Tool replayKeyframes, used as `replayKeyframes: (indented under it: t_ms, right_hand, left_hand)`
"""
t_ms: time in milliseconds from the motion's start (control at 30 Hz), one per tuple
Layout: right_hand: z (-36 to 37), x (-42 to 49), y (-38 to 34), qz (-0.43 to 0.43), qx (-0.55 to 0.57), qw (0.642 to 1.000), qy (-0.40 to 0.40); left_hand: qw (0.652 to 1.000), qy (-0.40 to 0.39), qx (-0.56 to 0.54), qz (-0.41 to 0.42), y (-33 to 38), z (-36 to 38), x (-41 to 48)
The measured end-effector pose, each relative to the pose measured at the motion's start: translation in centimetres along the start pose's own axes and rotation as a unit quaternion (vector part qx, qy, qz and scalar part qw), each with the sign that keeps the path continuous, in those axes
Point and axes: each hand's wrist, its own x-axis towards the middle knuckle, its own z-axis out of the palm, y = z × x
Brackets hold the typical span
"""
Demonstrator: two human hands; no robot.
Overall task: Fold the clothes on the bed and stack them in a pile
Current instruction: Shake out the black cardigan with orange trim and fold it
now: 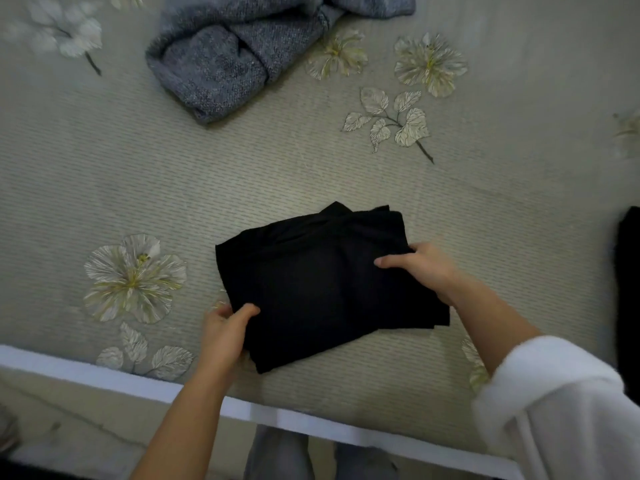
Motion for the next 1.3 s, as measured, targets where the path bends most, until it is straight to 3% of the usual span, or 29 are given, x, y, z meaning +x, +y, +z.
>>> replayKeyframes:
  t_ms: [367, 600, 1000, 1300]
  right_hand:
    - [-1.0, -13.2, 2.4, -0.015, 0.14, 0.989, 0.034]
    - [-5.1, -23.2, 6.6, -0.016, 0.223, 0.969, 0.108]
    - [-15.0, -33.8, 19.7, -0.01, 0.385, 0.878, 0.285]
    - [-27.9, -33.0, 29.6, -0.009, 0.473, 0.819, 0.325]
  left_hand:
    - [0.979, -0.156, 0.095, 0.094, 6.5, -3.3, -7.1]
    - [0.931, -0.27, 0.201, 0.14, 9.4, -0.6, -12.9]
    - [0.776, -0.454, 0.376, 0.225, 11.4, 19.2, -24.7]
    - [0.695, -0.493, 0.435, 0.293, 10.2, 39.2, -35.9]
